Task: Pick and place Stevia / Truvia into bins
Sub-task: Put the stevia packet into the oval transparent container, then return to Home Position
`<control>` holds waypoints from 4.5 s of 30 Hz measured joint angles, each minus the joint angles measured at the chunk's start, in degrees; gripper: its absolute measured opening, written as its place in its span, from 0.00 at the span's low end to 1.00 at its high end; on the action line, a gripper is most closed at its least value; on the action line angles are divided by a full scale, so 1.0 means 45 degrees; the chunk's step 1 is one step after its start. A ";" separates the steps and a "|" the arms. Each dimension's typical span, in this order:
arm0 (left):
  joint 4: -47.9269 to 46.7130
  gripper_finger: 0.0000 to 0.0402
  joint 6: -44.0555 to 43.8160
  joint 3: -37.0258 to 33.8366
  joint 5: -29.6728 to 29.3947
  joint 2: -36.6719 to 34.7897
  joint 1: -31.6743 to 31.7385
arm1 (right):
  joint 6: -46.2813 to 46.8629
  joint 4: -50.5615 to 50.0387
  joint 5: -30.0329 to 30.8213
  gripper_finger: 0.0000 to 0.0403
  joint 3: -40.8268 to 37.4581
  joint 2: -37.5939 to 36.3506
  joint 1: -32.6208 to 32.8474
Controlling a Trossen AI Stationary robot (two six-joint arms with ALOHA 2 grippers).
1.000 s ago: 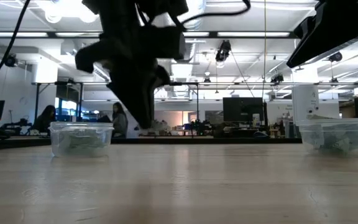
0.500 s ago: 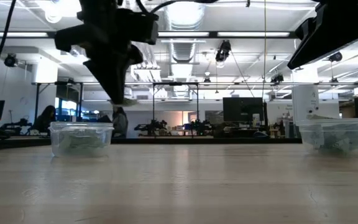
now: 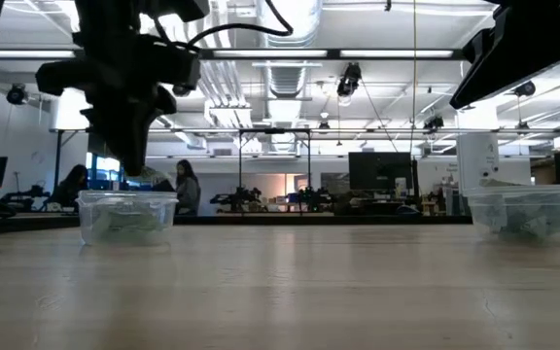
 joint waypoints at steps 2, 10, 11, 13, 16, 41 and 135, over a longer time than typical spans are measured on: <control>0.0110 0.01 -0.0044 -0.0220 0.0010 -0.0156 0.0000 | 0.0000 0.0035 0.0002 0.16 0.0000 0.0000 -0.0015; 0.0374 0.21 -0.0015 -0.0860 -0.0078 -0.0272 0.0000 | -0.0035 0.0088 0.0007 0.16 -0.0002 0.0000 -0.0019; 0.0403 0.24 -0.0019 -0.0846 -0.0087 -0.0272 0.0000 | -0.0062 0.0088 0.0007 0.15 -0.0005 0.0000 -0.0019; 0.0398 0.29 0.0001 -0.0731 -0.0083 -0.0272 0.0000 | -0.0091 0.0131 0.0050 0.15 -0.0003 0.0000 -0.0024; 0.0412 0.34 0.0191 -0.0434 -0.0103 -0.0310 0.0000 | -0.0165 0.0694 0.0718 0.15 -0.0005 0.0000 -0.0019; 0.9570 0.36 0.8945 -0.2561 -0.2866 -0.7472 0.0067 | -0.9341 0.3121 -0.0461 0.13 -0.0273 -0.3648 -0.1546; 1.3847 0.36 0.6625 -1.3546 0.0015 -1.8660 0.1005 | -0.9525 0.8544 -0.5360 0.13 -1.0015 -1.5980 -0.6523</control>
